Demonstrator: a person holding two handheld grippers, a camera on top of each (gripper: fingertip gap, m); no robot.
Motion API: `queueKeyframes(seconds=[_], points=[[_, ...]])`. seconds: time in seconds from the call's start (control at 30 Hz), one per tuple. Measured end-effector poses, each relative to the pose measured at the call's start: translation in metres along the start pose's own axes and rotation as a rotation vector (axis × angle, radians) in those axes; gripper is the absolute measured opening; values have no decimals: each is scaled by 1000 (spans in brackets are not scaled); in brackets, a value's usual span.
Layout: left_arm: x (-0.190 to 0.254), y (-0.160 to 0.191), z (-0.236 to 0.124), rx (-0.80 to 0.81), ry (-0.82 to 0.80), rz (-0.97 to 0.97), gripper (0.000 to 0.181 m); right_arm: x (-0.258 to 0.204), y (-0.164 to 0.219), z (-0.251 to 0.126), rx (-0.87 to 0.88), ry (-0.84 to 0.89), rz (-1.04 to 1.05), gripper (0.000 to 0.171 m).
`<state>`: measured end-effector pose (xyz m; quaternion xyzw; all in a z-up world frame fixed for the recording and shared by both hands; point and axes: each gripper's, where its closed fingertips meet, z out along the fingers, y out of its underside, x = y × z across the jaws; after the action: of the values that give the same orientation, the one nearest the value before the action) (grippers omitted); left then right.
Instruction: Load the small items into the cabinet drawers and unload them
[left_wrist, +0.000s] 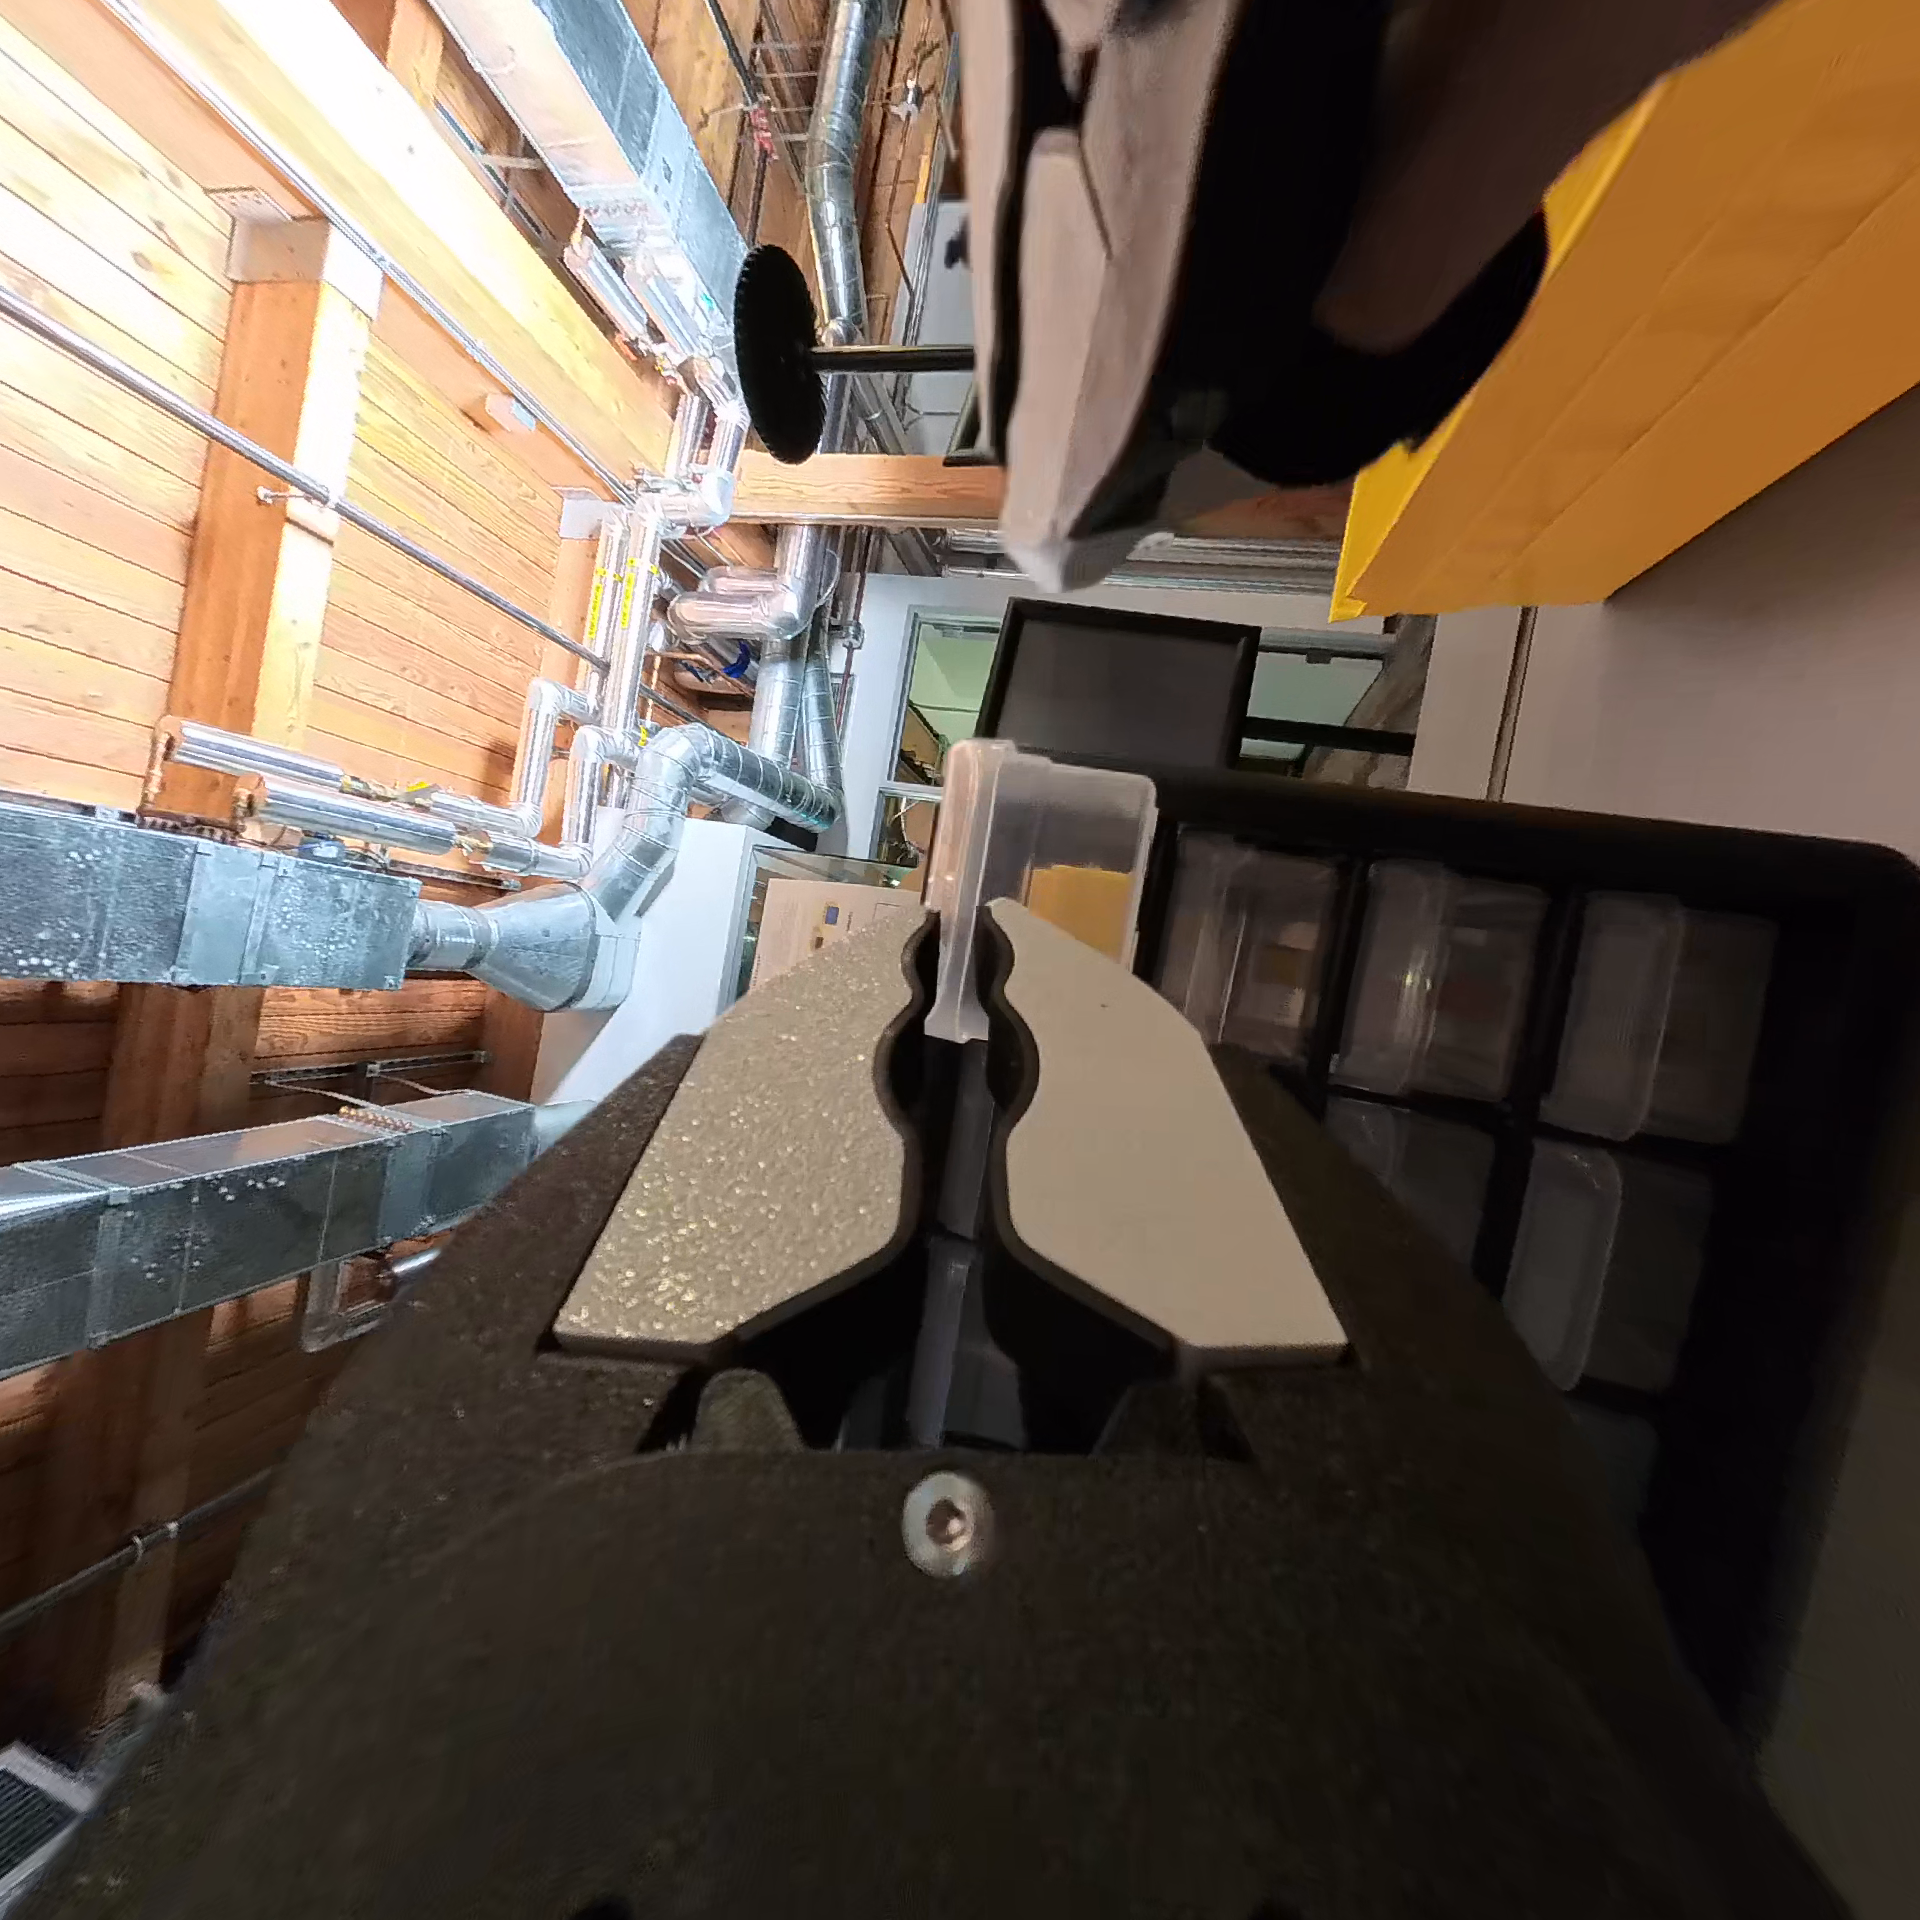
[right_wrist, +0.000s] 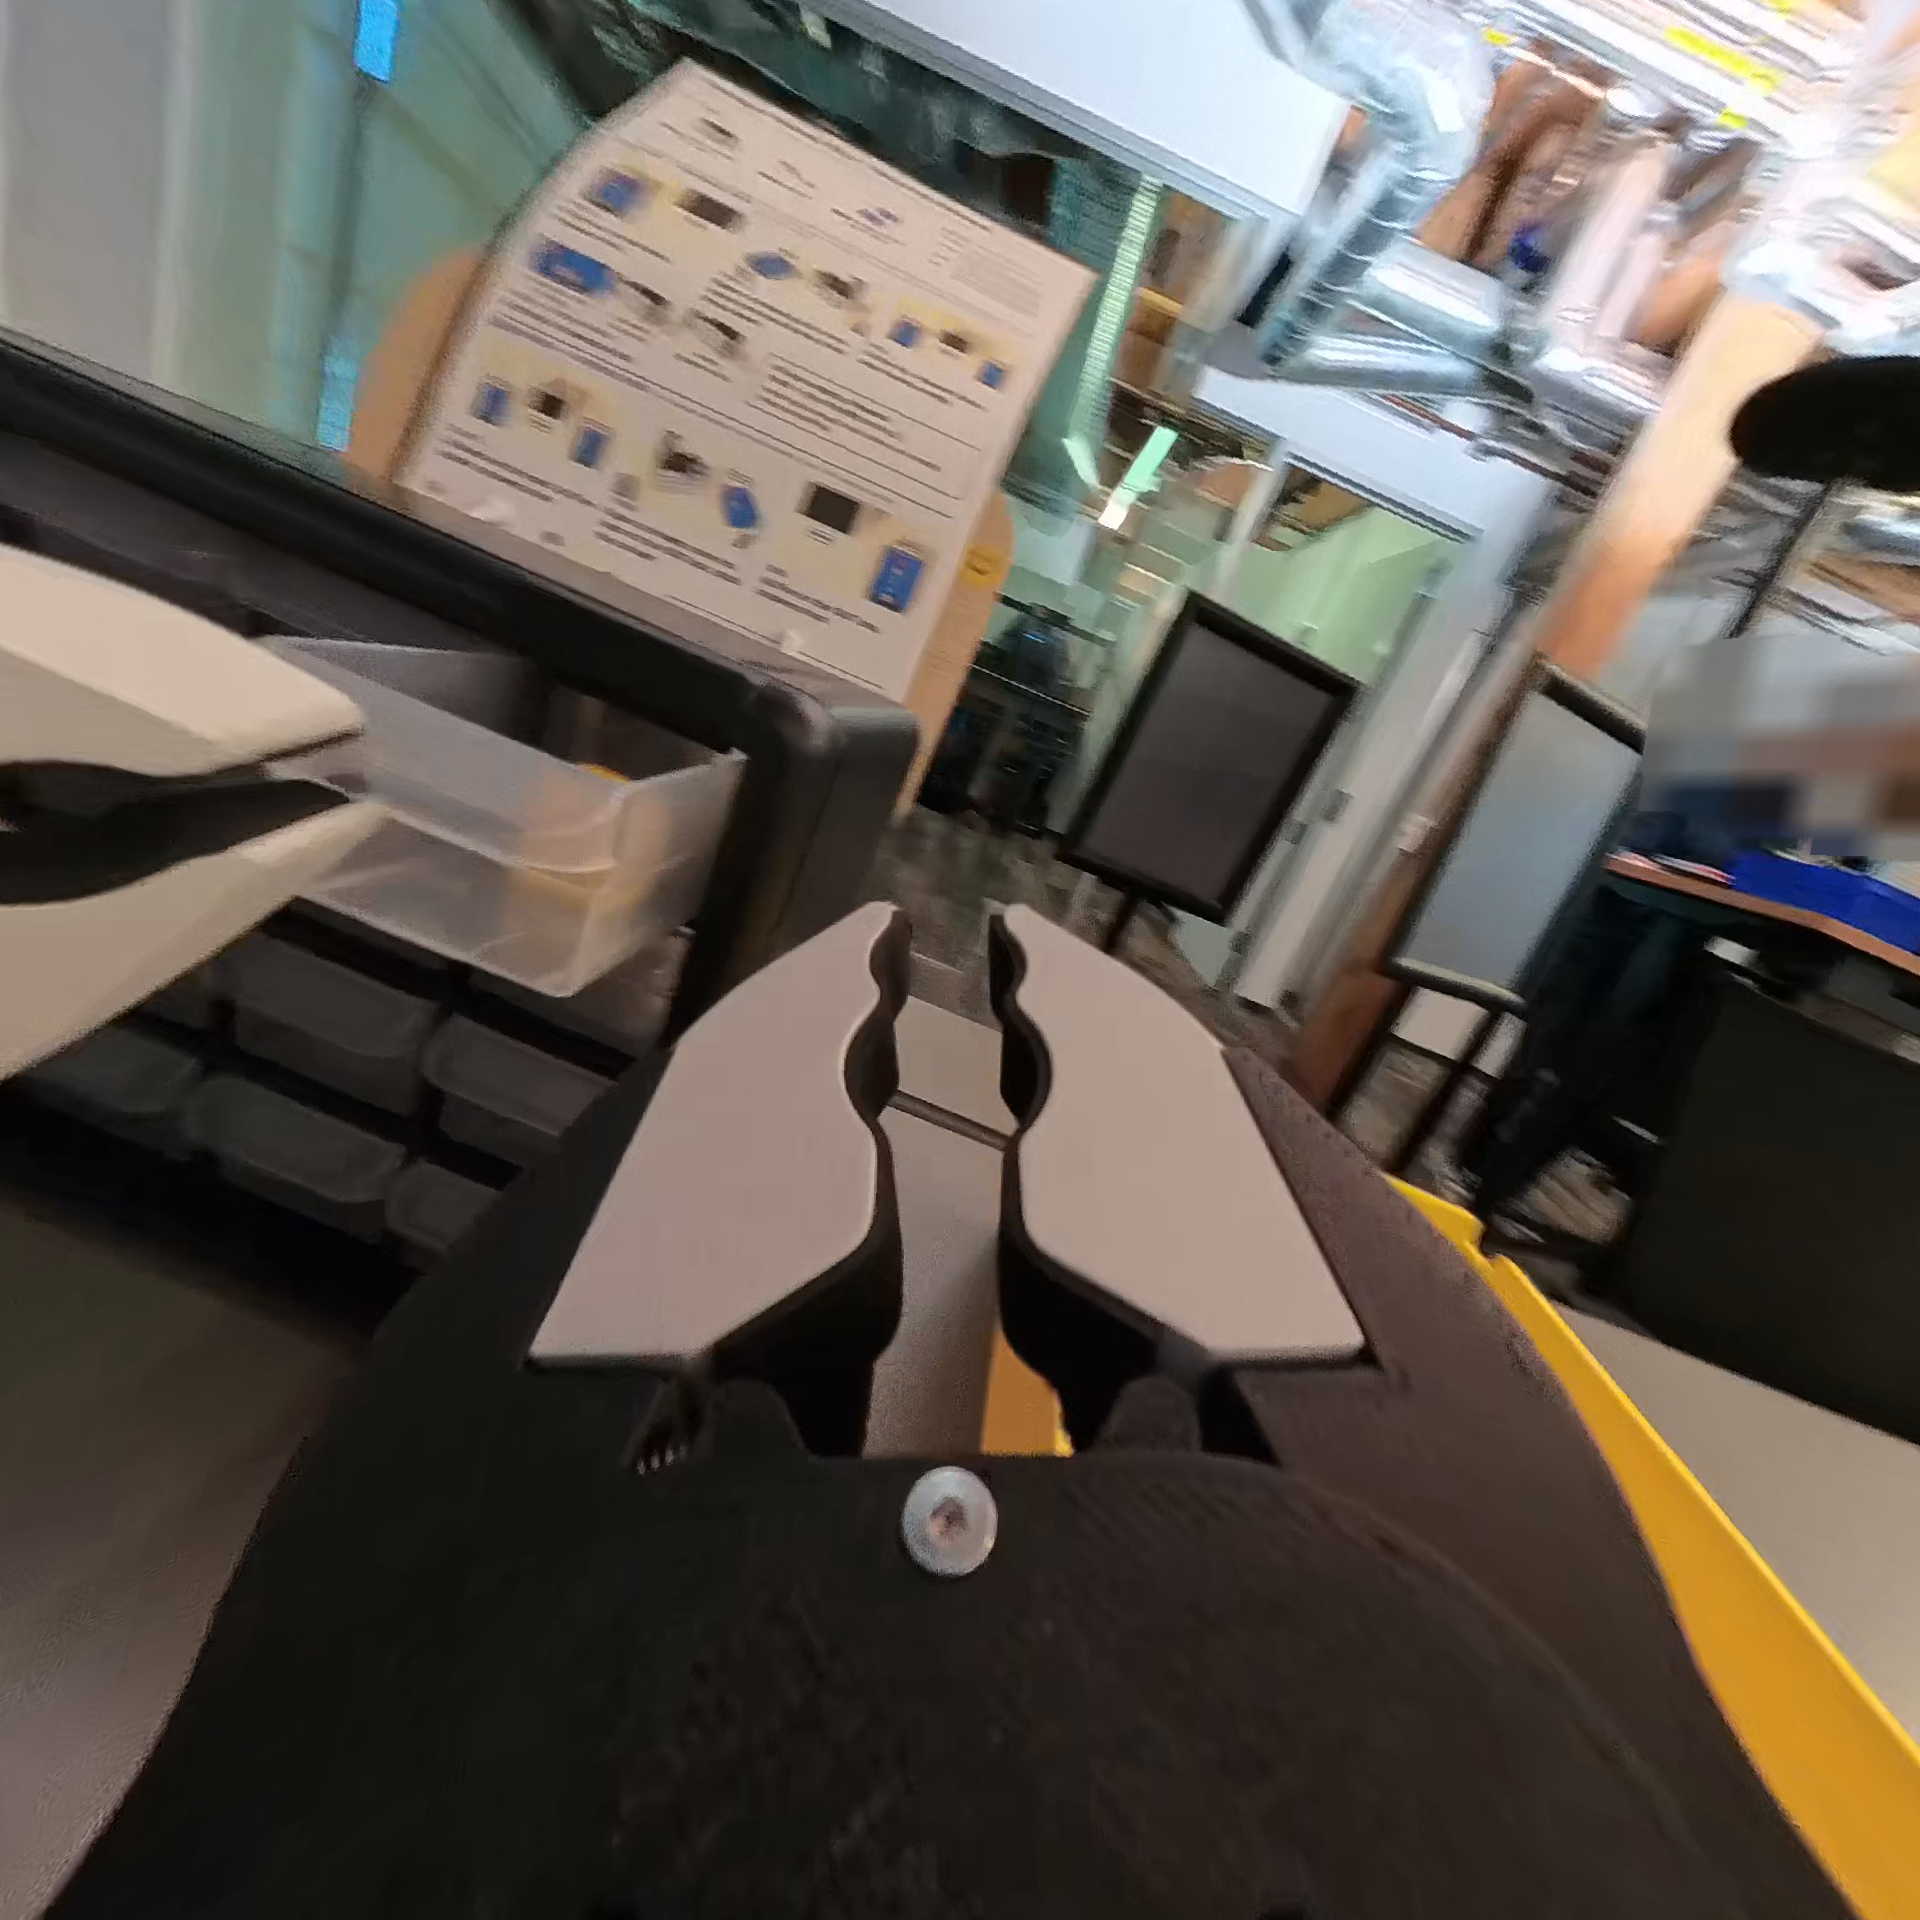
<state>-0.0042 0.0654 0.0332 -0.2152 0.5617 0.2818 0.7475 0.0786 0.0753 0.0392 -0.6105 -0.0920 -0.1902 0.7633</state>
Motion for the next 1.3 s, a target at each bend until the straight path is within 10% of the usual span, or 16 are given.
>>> queueKeyframes(seconds=[0.17,0.53,1.0,1.3], points=[[-2,-1,-8,12,6,-24,6,-30,-46,-10,45,-475,100,11],[-6,1,-23,20,-4,-32,6,-83,-64,11,-537,-1161,-307,10],[-7,-8,-30,54,13,-45,6,-88,-8,2,-963,-1212,-607,22],[-6,1,-27,32,28,-55,6,-79,-63,3,-698,-1227,-451,21]])
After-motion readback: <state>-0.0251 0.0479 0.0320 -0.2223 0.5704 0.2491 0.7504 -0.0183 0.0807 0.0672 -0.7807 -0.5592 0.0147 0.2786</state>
